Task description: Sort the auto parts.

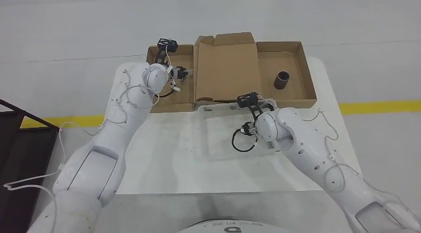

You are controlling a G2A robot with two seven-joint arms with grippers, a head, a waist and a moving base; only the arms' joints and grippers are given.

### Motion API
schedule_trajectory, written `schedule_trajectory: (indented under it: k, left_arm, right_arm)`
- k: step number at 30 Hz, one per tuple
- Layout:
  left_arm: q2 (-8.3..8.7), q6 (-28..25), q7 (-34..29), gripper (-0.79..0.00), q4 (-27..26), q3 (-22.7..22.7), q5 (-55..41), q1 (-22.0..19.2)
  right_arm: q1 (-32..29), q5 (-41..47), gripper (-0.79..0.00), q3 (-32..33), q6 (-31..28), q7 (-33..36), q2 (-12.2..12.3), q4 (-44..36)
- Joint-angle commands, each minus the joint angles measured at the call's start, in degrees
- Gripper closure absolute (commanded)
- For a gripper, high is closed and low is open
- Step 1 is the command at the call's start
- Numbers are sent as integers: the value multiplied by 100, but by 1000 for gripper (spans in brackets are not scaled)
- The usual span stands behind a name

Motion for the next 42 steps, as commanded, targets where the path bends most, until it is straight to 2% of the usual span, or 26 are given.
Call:
schedule_trajectory:
  k: [1,6,14,21,34,42]
  left_arm:
    - [0,0,0,-785,0,0,0,0]
    - [0,0,0,-785,0,0,0,0]
    - [0,0,0,-785,0,0,0,0]
    - [0,0,0,-785,0,0,0,0]
    - [0,0,0,-785,0,0,0,0]
    - [0,0,0,-785,0,0,0,0]
  right_arm:
    - [42,-5,-785,-33,18,26,-23,73]
    - [97,-24,-785,-116,6,86,-75,131]
    - [-78,422,-785,127,-589,-82,-55,-165]
    - [-315,172,-785,408,-426,-116,16,-311]
    - [-104,-55,-785,195,-224,117,-92,117]
    - [-124,197,-785,220,-610,109,-118,-17]
